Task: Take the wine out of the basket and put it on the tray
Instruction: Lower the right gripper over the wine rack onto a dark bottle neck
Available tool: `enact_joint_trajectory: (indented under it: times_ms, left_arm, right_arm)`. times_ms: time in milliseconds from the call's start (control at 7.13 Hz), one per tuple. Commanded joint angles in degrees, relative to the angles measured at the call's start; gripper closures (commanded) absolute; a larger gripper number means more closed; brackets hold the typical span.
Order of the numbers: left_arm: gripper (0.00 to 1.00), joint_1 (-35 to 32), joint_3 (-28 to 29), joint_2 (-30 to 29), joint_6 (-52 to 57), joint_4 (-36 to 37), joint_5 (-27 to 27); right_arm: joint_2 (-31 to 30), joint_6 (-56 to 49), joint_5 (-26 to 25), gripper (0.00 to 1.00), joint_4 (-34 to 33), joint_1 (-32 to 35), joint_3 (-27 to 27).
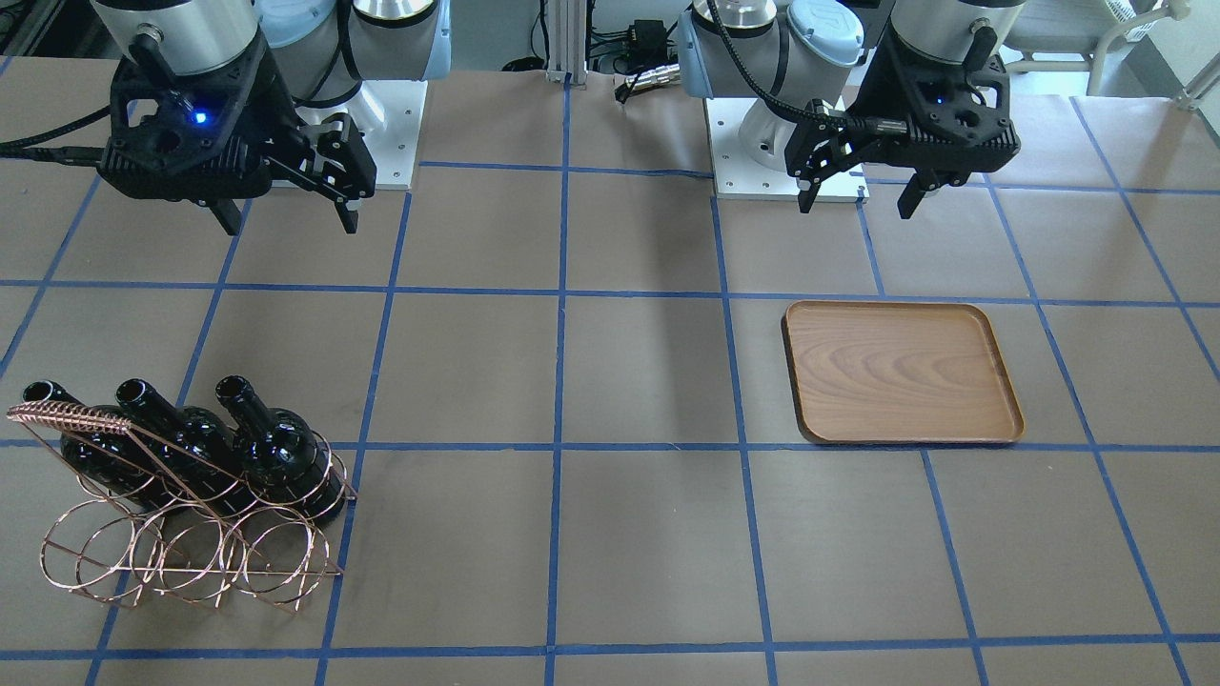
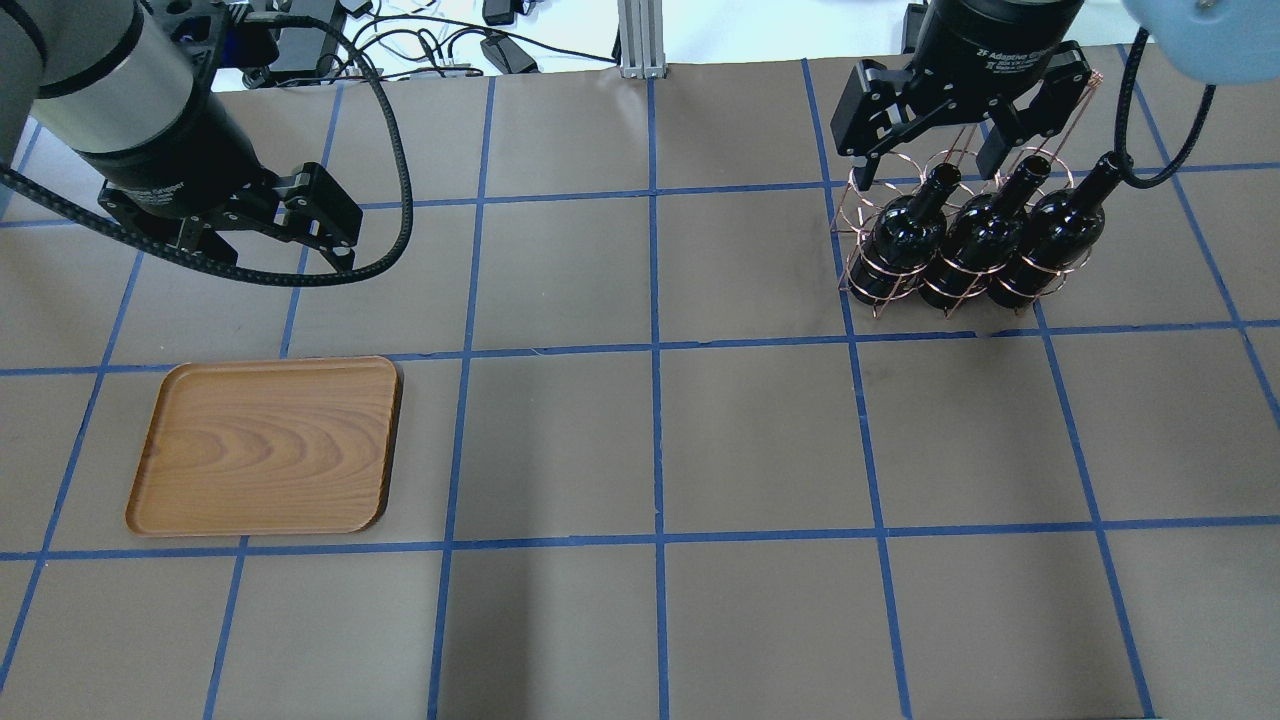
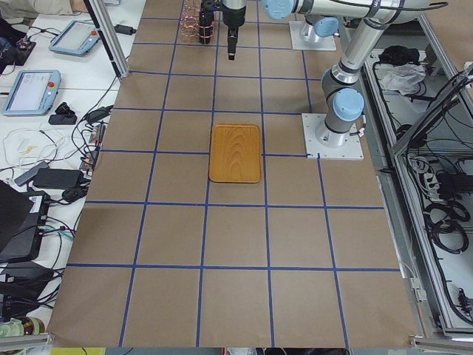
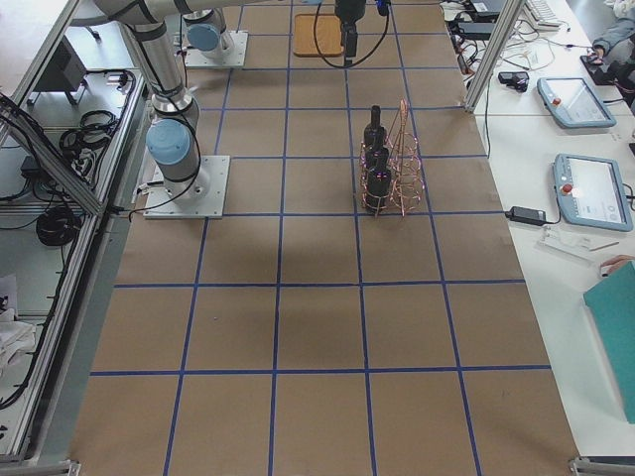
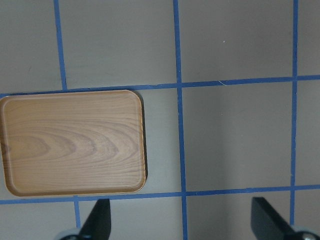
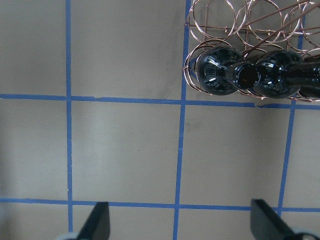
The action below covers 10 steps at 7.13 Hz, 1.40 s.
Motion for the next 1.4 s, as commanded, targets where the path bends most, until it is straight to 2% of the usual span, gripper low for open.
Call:
enact_joint_trajectory:
  times_ms: [0,280,561,701,841,981,1121,1262]
  left_arm:
    - [0.00,0.1,0.0,0.0,0.0,-0.1,0.2]
    - [0.00,0.1,0.0,0.0,0.1,-0.1,0.2]
    - [0.00,0.1,0.0,0.0,0.1,0.0,0.3]
    - [0.00,0.2,-0.1,0.0,0.1,0.0,0.3]
    - [0.00,0.2,0.0,0.0,0.1,0.1,0.4]
    - [0.00,0.2,-0.1,0.0,0.1,0.0,0.3]
    - [0.00,0.2,0.0,0.0,0.1,0.1,0.3]
    - [0.00,0.2,-0.1,0.0,0.1,0.0,0.4]
  right_arm:
    - [0.0,0.0,0.0,0.00,-0.1,0.0,0.0]
    - [0.3,-2.9,0.2,0.00,-0.7,-2.4,-0.1]
    - [3.0,-14.0,0.9,0.00,-0.8,-12.5,0.9]
    - [3.2,-15.4,0.4,0.00,-1.7,-14.7,1.6]
    - [3.9,-16.8,0.4,0.00,-5.7,-15.0,2.5]
    - [4.0,-16.7,0.7,0.00,-9.9,-14.9,5.5]
    - [4.0,-17.4,0.9,0.02,-15.1,-14.9,9.5]
    - [4.4,-21.1,0.9,0.07,-17.0,-14.9,11.7]
